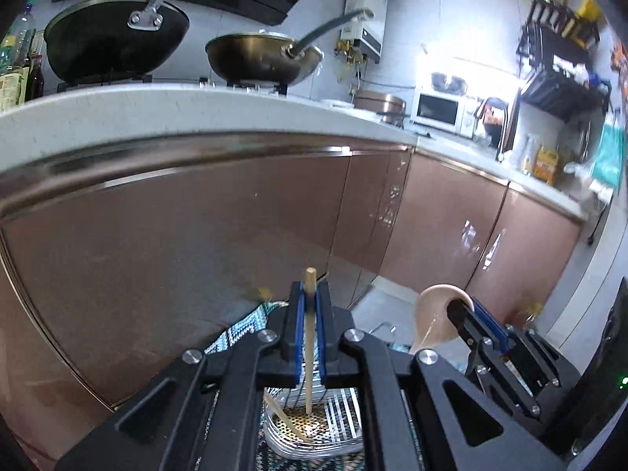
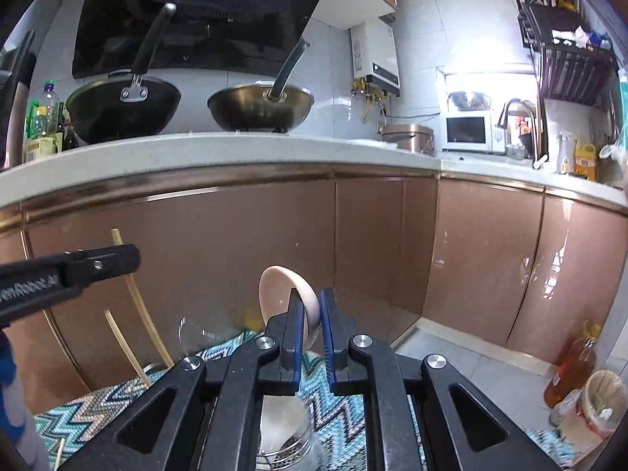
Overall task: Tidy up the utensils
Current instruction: 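Release the chopstick into the holder with left tool while right tool releases the pink spoon, then withdraw both open tools from the holder toward the remaining utensils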
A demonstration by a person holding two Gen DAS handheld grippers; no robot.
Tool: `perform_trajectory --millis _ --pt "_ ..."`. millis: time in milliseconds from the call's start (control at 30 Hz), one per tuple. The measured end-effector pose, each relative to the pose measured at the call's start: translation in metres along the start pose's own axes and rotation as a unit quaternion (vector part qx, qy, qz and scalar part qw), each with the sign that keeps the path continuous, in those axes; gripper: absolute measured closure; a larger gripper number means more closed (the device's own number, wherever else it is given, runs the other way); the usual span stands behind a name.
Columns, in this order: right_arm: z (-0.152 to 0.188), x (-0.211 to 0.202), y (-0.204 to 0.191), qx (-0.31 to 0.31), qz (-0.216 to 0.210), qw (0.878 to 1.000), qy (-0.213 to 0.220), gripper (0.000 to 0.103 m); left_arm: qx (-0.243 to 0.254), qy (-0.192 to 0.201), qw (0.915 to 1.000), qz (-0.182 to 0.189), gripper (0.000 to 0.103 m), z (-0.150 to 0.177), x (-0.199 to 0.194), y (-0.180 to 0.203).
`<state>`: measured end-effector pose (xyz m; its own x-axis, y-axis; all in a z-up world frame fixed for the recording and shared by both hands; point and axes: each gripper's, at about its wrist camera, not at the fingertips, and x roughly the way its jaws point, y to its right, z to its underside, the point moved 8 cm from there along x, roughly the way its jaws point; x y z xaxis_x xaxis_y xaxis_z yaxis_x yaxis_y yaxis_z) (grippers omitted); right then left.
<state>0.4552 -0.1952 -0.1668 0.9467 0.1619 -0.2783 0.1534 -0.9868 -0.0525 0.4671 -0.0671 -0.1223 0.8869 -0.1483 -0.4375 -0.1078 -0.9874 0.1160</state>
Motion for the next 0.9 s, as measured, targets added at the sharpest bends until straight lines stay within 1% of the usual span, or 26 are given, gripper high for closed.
perform_trajectory --millis 100,133,200,233,267,300,367,433,500,567,667,767,900 --pt "0.018 0.010 -0.002 0.004 -0.013 1.000 -0.015 0.091 0.013 -0.014 0.9998 -0.005 0.098 0.017 0.011 0.001" --pt "0.023 0.010 -0.003 0.003 -0.017 1.000 -0.018 0.089 0.017 -0.018 0.9997 -0.007 0.098 0.022 0.013 0.001" --pt "0.028 0.009 -0.004 -0.001 -0.019 1.000 -0.020 0.073 0.018 -0.023 0.9996 -0.002 0.097 0.030 0.013 0.001" --pt "0.029 0.005 -0.004 0.000 -0.019 1.000 -0.016 0.070 0.018 -0.025 0.9995 0.001 0.097 0.031 0.012 0.002" --pt "0.027 0.002 -0.003 0.001 -0.019 1.000 -0.012 0.063 0.019 -0.024 0.9995 0.000 0.097 0.031 0.009 0.002" --pt "0.024 -0.003 -0.002 0.003 -0.019 1.000 -0.007 0.061 0.020 -0.021 0.9996 0.000 0.097 0.029 0.006 0.001" --pt "0.018 -0.012 0.000 0.003 -0.016 1.000 -0.001 0.061 0.019 -0.016 0.9997 0.002 0.095 0.024 -0.005 0.000" --pt "0.008 -0.027 0.003 0.001 -0.013 1.000 0.006 0.061 0.015 -0.007 0.9999 0.003 0.090 0.018 -0.020 -0.004" --pt "-0.001 -0.042 0.007 0.002 -0.009 1.000 0.012 0.060 0.010 0.002 0.9999 0.001 0.078 0.012 -0.036 -0.007" --pt "-0.011 -0.061 0.011 0.006 -0.005 1.000 0.019 0.060 0.006 0.013 0.9999 -0.003 0.073 0.006 -0.054 -0.011" --pt "-0.023 -0.086 0.015 0.010 -0.005 1.000 0.022 0.057 0.005 0.024 0.9997 -0.005 0.070 0.001 -0.087 -0.014" --pt "-0.032 -0.110 0.015 0.012 -0.006 1.000 0.024 0.057 0.009 0.035 0.9993 -0.006 0.068 -0.003 -0.118 -0.016" --pt "-0.043 -0.148 0.013 0.008 -0.003 1.000 0.030 0.055 0.002 0.049 0.9988 -0.003 0.065 -0.008 -0.156 -0.022"
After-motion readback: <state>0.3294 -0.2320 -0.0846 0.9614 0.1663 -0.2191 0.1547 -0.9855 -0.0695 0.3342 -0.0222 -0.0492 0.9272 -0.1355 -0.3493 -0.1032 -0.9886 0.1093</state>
